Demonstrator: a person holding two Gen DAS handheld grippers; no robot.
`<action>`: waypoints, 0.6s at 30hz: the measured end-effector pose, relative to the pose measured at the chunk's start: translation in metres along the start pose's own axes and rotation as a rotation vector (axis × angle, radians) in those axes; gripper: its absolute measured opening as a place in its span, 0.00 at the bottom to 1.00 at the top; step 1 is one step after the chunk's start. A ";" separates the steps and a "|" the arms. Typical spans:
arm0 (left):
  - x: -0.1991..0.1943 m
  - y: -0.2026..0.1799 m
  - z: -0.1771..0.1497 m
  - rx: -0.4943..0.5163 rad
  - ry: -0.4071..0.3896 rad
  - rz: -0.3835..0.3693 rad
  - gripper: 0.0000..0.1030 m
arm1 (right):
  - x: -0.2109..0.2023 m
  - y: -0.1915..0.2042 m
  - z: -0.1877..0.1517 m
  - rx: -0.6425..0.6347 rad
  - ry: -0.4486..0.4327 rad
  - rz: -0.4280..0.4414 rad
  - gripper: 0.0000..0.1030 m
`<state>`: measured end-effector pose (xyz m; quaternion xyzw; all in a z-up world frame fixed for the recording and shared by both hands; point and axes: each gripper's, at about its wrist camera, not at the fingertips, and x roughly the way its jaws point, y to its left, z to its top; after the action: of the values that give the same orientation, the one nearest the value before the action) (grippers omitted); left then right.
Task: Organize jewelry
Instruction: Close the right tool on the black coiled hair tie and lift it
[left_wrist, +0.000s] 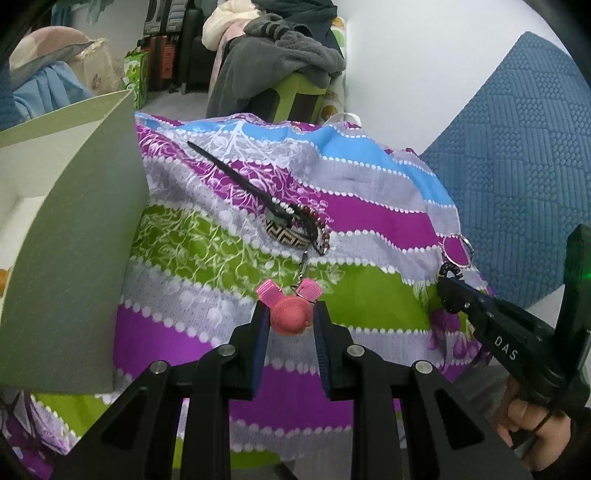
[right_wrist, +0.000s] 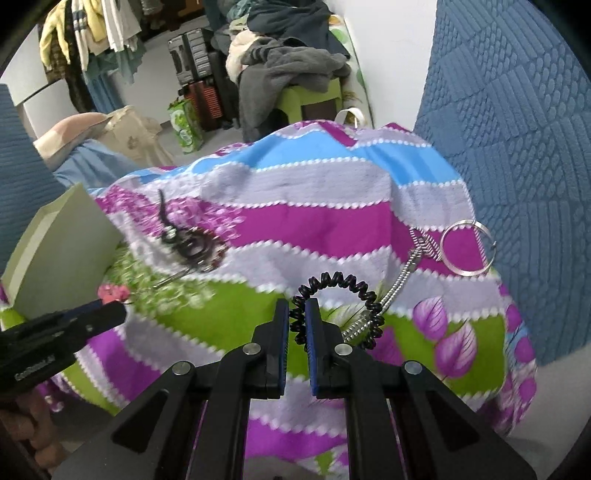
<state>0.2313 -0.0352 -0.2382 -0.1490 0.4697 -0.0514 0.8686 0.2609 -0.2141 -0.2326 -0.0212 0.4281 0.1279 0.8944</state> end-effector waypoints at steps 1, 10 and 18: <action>-0.003 0.001 -0.003 0.001 0.004 0.002 0.22 | 0.000 0.002 -0.003 0.006 0.011 0.011 0.07; 0.004 0.019 -0.030 -0.039 0.110 -0.013 0.23 | 0.018 0.008 -0.032 0.063 0.166 0.149 0.17; 0.001 0.023 -0.035 -0.036 0.129 -0.007 0.28 | -0.015 -0.006 -0.031 0.111 0.054 0.149 0.53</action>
<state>0.2022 -0.0213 -0.2641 -0.1624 0.5249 -0.0554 0.8337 0.2299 -0.2275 -0.2406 0.0569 0.4587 0.1694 0.8704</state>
